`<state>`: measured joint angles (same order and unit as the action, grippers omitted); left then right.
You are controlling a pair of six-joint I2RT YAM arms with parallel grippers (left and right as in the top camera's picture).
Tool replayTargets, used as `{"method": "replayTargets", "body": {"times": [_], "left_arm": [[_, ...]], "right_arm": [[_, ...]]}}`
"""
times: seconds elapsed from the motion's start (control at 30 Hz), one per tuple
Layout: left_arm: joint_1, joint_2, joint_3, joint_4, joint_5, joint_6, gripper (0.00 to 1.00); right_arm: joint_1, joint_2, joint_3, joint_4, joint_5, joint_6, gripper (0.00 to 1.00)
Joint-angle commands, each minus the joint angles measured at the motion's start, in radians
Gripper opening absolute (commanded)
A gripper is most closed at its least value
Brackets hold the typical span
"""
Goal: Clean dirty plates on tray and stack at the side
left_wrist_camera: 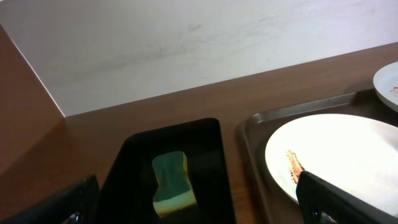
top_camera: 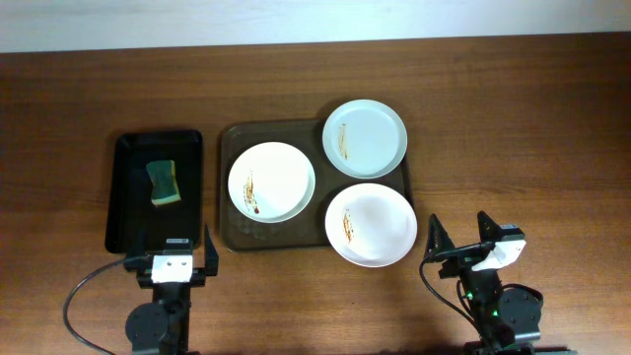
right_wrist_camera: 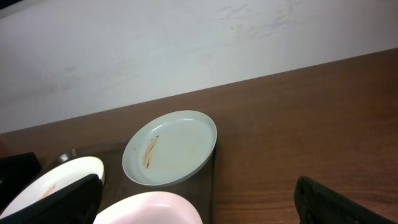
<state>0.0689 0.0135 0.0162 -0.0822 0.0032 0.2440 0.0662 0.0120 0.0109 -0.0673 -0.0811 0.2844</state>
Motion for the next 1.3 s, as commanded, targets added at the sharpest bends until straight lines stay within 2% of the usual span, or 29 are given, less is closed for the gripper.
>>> {"method": "replayTargets", "body": {"times": [0.0, 0.17, 0.37, 0.47, 0.63, 0.77, 0.9, 0.97, 1.03, 1.1, 1.17, 1.2, 1.23, 1.27], "left_arm": [[0.004, -0.006, -0.007, -0.001, 0.000, 0.012, 0.99], [0.003, -0.006, -0.007, 0.031, 0.008, 0.012, 0.99], [0.004, 0.055, -0.007, 0.199, -0.025, 0.012, 0.99], [0.004, 0.210, 0.034, 0.319, 0.028, 0.012, 0.99], [0.004, 0.597, 0.334, 0.319, 0.032, 0.012, 0.99], [0.004, 0.844, 0.600, 0.140, 0.127, 0.011, 0.99], [0.004, 1.061, 0.969, -0.245, 0.230, -0.007, 0.99], [0.004, 1.180, 1.159, -0.398, 0.297, -0.007, 0.99], [0.004, 1.302, 1.320, -0.569, 0.343, -0.007, 0.99], [0.004, 1.373, 1.347, -0.608, 0.372, -0.007, 0.99], [0.004, 1.423, 1.347, -0.611, 0.374, -0.011, 0.99], [0.003, 1.442, 1.347, -0.655, 0.426, -0.074, 0.99], [0.003, 1.445, 1.347, -0.683, 0.444, -0.082, 0.99], [0.003, 1.445, 1.347, -0.682, 0.447, -0.082, 0.99]], "right_arm": [[0.006, -0.006, -0.005, -0.004, -0.009, 0.004, 0.98], [0.006, -0.006, -0.005, -0.004, 0.080, 0.001, 0.98], [0.006, -0.006, -0.005, 0.035, 0.101, -0.080, 0.99], [0.006, -0.004, 0.009, 0.101, 0.100, -0.147, 0.98], [0.006, 0.056, 0.102, 0.102, 0.101, -0.150, 0.98], [0.006, 0.248, 0.259, 0.105, 0.099, -0.150, 0.98], [0.006, 0.646, 0.568, 0.042, 0.026, -0.150, 0.98], [0.006, 0.876, 0.770, -0.082, -0.041, -0.150, 0.98], [0.006, 1.100, 1.020, -0.319, -0.086, -0.150, 0.98], [0.006, 1.285, 1.236, -0.526, -0.104, -0.149, 0.98], [0.006, 1.366, 1.273, -0.539, -0.167, -0.148, 0.98], [0.006, 1.410, 1.272, -0.507, -0.241, -0.146, 0.99], [0.008, 1.446, 1.272, -0.467, -0.366, -0.145, 0.98], [0.023, 1.472, 1.272, -0.445, -0.397, -0.098, 0.95]]}}
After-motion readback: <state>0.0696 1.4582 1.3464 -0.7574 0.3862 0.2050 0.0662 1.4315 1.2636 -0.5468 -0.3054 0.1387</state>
